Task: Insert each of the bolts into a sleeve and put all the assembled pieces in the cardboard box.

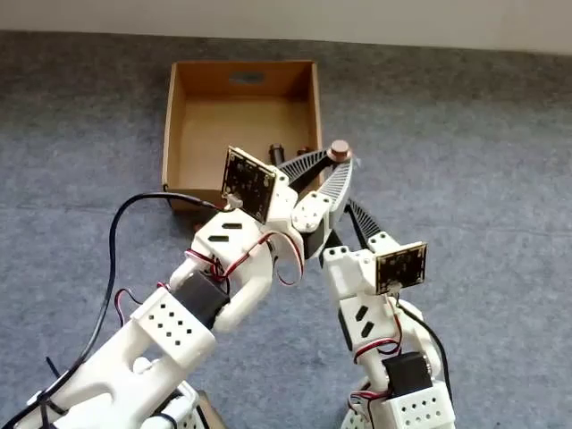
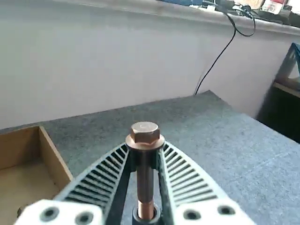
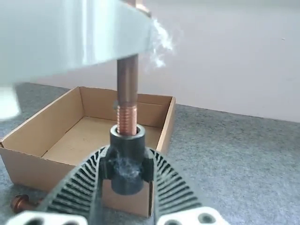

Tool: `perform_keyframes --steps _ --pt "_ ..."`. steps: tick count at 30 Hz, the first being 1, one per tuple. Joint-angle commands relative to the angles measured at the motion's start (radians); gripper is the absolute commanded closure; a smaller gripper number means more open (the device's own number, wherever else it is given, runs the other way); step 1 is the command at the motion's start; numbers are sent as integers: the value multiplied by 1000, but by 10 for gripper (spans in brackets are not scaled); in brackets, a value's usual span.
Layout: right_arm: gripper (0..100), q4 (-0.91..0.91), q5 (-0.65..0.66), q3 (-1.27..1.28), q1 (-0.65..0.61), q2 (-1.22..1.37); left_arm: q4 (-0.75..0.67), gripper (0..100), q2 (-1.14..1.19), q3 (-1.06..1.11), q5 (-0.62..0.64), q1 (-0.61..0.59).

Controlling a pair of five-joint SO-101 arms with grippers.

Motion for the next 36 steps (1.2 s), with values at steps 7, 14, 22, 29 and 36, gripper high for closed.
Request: perform_keyframes --steps 7,14,22,29,36 --pt "992 -24 -11 10 -1 -21 115 991 -18 -12 2 -1" --pt "992 -24 -11 10 1 -21 153 991 -18 -13 2 1" --pt "992 -22 -11 12 1 -21 390 986 -18 -116 2 1" --pt "992 -22 -11 12 -1 -19 454 840 -18 -122 2 -1" --pt "992 -22 -11 12 -1 -13 460 823 -19 -122 2 -1"
